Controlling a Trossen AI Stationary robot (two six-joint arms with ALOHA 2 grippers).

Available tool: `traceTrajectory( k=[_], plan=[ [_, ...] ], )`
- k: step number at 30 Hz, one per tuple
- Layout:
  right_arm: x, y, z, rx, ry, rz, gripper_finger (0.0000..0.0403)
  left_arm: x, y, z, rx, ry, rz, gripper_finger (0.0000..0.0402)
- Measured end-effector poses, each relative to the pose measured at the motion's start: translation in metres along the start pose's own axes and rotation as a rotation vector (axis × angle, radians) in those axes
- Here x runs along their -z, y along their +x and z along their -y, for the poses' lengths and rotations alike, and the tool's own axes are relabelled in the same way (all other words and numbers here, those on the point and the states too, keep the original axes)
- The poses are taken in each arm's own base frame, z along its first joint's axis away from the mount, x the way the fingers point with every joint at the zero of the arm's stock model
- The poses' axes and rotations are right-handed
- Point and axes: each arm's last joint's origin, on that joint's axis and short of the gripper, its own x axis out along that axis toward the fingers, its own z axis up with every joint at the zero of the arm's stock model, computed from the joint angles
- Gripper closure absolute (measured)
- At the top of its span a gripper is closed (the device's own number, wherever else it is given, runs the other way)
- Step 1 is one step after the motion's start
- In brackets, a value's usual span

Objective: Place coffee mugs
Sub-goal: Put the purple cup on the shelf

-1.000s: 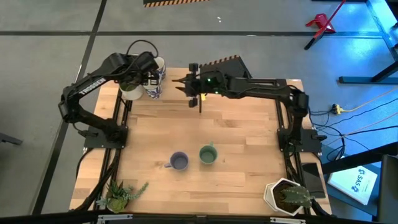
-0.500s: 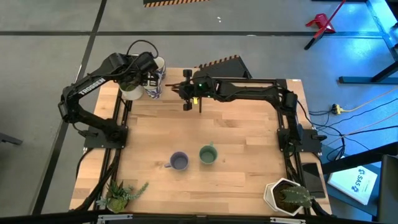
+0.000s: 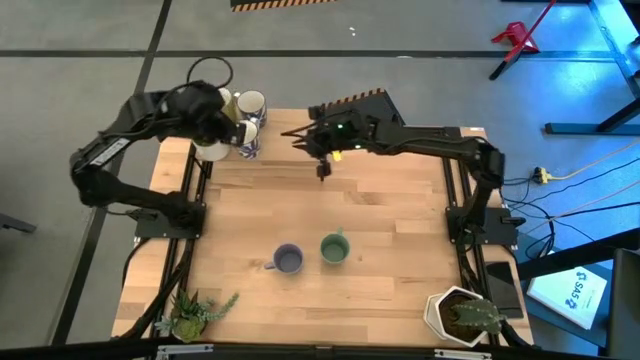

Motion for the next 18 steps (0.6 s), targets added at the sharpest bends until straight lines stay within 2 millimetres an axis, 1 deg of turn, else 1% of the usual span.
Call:
traceTrajectory(
  k=[2,5,8,10,12,15,18],
  plan=[
    [-0.005,-0.015,-0.003,-0.04,0.007,-0.037,0.0386,0.007,-0.008,0.009,0.144,0.064,-0.046,0.0311],
    [-0.004,-0.038,-0.01,-0.148,0.024,-0.132,0.0386,0.023,-0.013,0.027,0.31,0.156,-0.155,0.0311],
    [-0.01,-0.065,-0.02,-0.236,0.013,-0.196,0.0386,0.043,-0.016,0.047,0.389,0.251,-0.24,0.0311],
    [-0.012,-0.077,-0.027,-0.282,0.003,-0.254,0.0386,0.057,-0.016,0.06,0.396,0.311,-0.266,0.0311],
    [-0.009,-0.082,-0.038,-0.345,-0.004,-0.341,0.0386,0.074,-0.015,0.076,0.4,0.389,-0.281,0.0311],
    [-0.009,-0.087,-0.051,-0.415,-0.034,-0.411,0.0382,0.104,-0.011,0.102,0.431,0.531,-0.335,0.0307],
    [-0.007,-0.086,-0.062,-0.444,-0.06,-0.446,0.0364,0.137,-0.005,0.124,0.434,0.655,-0.401,0.0292]
  ],
)
